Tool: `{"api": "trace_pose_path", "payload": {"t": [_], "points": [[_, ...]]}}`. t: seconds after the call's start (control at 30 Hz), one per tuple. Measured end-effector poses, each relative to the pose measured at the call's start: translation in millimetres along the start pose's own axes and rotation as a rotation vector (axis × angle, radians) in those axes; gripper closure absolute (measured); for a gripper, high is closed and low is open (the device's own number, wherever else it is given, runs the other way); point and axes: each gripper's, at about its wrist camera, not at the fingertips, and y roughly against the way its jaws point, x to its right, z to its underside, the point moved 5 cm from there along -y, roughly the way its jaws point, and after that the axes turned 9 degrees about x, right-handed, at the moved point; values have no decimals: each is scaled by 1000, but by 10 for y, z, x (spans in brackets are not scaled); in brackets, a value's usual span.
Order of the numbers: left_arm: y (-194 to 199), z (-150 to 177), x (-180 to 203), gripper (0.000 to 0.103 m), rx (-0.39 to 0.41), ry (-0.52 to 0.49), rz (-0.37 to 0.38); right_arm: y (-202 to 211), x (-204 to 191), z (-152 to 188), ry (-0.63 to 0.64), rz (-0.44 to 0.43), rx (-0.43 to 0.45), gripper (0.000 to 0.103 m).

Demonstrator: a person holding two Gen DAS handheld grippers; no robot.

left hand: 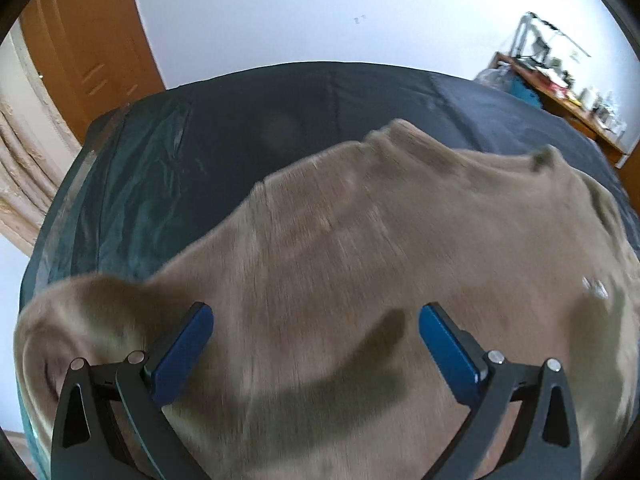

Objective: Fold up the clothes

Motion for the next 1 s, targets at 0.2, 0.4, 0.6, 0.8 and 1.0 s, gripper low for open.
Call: {"api": "trace_pose_path", "payload": {"t": [0.2, 0.4, 0.6, 0.8, 1.0], "points": [[-427, -239, 40, 0, -23, 12, -3, -649, 227, -250, -76, -4, -57, 0], [-633, -448, 9, 0, 18, 43, 11, -1053, 441, -416, -2, 135, -27, 0], [-680, -498, -23, 0, 86, 63, 0, -1191, 423, -475, 84, 194, -30, 0], [-658, -480, -32, 0, 99, 62, 5, -1297, 335, -405, 160, 266, -7, 0], [-642, -465, -40, 0, 100, 69, 9, -1074, 255, -298, 105, 298, -6, 0]]}}
